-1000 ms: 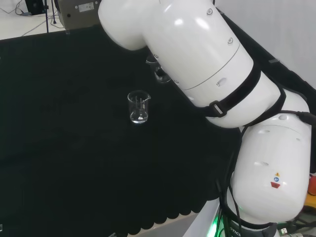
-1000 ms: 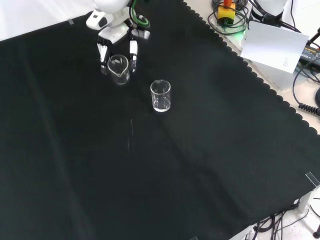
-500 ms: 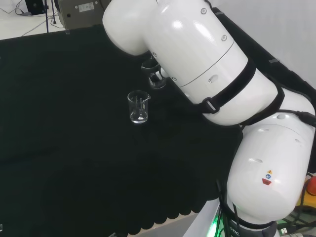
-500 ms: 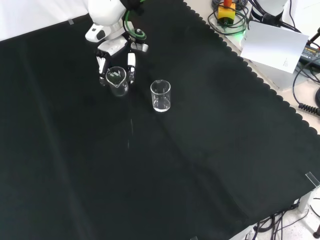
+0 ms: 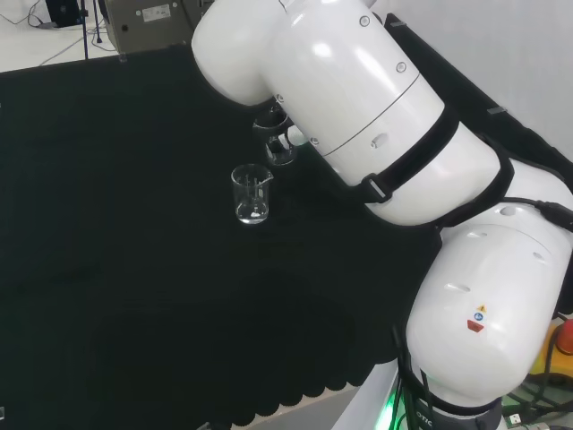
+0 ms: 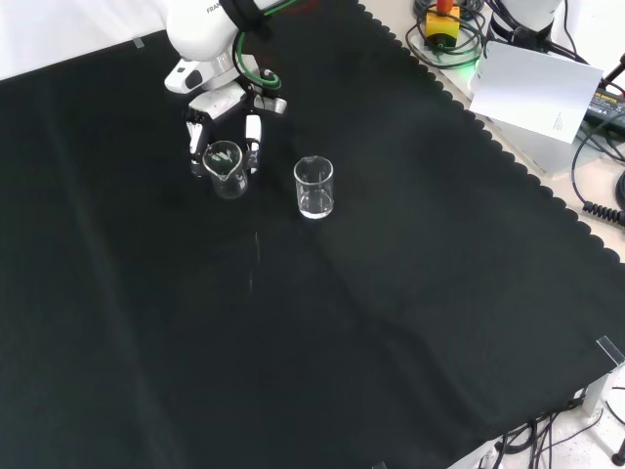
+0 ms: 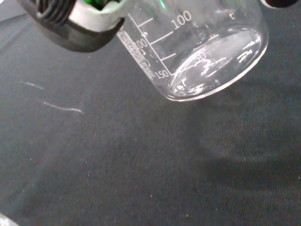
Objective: Place the beaker back on the table.
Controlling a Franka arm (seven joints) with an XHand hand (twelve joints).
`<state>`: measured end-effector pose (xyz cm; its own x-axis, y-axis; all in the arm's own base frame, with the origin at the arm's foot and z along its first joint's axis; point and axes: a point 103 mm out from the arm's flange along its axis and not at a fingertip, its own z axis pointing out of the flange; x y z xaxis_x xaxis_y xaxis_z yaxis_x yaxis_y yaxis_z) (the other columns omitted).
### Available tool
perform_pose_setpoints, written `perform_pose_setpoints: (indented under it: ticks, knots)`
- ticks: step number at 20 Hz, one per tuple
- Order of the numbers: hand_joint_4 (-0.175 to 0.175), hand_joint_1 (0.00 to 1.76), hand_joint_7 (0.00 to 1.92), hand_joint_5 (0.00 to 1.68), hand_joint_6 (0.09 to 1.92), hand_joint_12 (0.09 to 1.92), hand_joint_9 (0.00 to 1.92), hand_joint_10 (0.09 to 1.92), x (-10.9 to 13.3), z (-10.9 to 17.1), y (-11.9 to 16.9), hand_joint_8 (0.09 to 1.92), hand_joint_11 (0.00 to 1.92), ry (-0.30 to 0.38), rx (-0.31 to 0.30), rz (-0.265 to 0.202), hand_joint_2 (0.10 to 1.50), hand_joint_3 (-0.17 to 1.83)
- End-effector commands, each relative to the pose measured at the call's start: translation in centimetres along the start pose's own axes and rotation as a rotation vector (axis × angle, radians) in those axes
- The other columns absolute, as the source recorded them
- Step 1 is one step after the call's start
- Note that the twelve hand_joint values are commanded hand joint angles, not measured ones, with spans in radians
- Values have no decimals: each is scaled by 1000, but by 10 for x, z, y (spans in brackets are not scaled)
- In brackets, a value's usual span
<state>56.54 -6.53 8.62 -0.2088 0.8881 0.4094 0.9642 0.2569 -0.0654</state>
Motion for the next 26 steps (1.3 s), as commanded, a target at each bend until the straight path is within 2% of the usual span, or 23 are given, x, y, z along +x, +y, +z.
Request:
perform_pose_setpoints:
  ticks: [1,9,10,12,13,15,17,19,21,26]
  knots:
    - [-143,1313,1589,1165,668,636,1571,434,0,8,5,87,1332,23,-1,5,1050,-175]
    - [-128,1309,1586,1163,682,635,1566,427,0,13,8,87,1328,35,8,17,1051,-175]
    - [-109,1305,1579,1153,716,634,1551,419,0,14,7,87,1325,35,15,20,1055,-175]
    - [-122,1369,1308,1062,911,619,1543,193,-2,19,7,480,1300,44,49,30,1071,-175]
    - [-70,1330,1237,1046,949,623,1518,120,-2,21,5,595,1291,46,55,35,1096,-174]
    - [-75,1283,1004,867,989,680,1401,87,-5,24,3,688,1249,55,72,41,1061,-175]
    - [-61,1246,786,694,1003,814,1269,87,-7,25,0,708,1096,61,92,43,1042,-175]
    - [-41,1204,635,563,972,967,1145,87,-10,26,-2,700,900,103,119,55,1030,-175]
    - [-40,1150,481,389,790,1124,987,87,-11,25,-6,684,668,109,129,59,1007,-175]
    - [-49,1075,295,284,410,1293,807,87,-11,17,-14,681,401,90,134,65,968,-175]
